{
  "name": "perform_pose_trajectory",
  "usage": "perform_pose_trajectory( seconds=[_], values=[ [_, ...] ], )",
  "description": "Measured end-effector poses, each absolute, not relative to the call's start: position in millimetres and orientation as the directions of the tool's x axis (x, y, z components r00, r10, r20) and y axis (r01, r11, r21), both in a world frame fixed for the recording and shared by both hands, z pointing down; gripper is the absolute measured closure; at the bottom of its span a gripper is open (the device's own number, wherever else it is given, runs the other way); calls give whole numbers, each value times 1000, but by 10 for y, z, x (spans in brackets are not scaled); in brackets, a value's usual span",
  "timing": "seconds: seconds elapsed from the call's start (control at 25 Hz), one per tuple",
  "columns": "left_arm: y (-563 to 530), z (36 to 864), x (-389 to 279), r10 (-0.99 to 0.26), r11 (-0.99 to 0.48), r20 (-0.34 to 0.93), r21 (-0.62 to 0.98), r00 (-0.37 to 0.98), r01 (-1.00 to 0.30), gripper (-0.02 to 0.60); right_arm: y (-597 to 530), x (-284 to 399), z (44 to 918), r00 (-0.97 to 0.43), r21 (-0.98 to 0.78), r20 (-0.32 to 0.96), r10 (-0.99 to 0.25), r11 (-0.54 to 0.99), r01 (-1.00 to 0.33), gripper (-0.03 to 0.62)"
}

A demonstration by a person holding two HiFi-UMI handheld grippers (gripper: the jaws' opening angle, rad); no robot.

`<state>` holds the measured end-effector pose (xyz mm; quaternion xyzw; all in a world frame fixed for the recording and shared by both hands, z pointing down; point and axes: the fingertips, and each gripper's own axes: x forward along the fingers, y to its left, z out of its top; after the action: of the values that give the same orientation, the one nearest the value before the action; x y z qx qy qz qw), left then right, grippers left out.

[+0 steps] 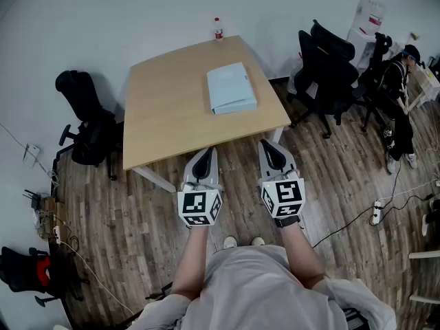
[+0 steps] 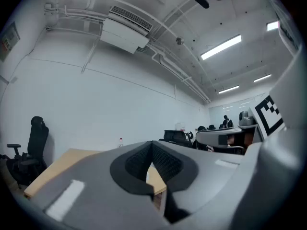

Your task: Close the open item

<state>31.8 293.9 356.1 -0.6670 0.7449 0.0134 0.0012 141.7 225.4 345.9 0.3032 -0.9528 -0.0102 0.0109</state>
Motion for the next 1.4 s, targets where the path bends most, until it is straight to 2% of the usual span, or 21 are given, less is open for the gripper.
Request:
perform_pose_trajectory(
  seconds=[0.36,0.8,1.08,1.4],
  values=[
    [2728,3645,443,-993,120,-4,14,-120,-993,572,2121,1462,3537,-836,-4,-1,-549,836,-549,580],
    [2600,3654,831,-994,111,-19,0,-111,-994,572,1875,1847,3558,-834,-64,-33,-550,834,-548,580],
    [2490,3776,592,-988,151,-8,37,-152,-988,572,1845,1699,3730,-846,-62,5,-534,844,-533,579],
    [1873,3994,440,-997,73,-4,56,-73,-996,572,1413,1426,3954,-824,-75,44,-564,821,-566,579]
  ],
)
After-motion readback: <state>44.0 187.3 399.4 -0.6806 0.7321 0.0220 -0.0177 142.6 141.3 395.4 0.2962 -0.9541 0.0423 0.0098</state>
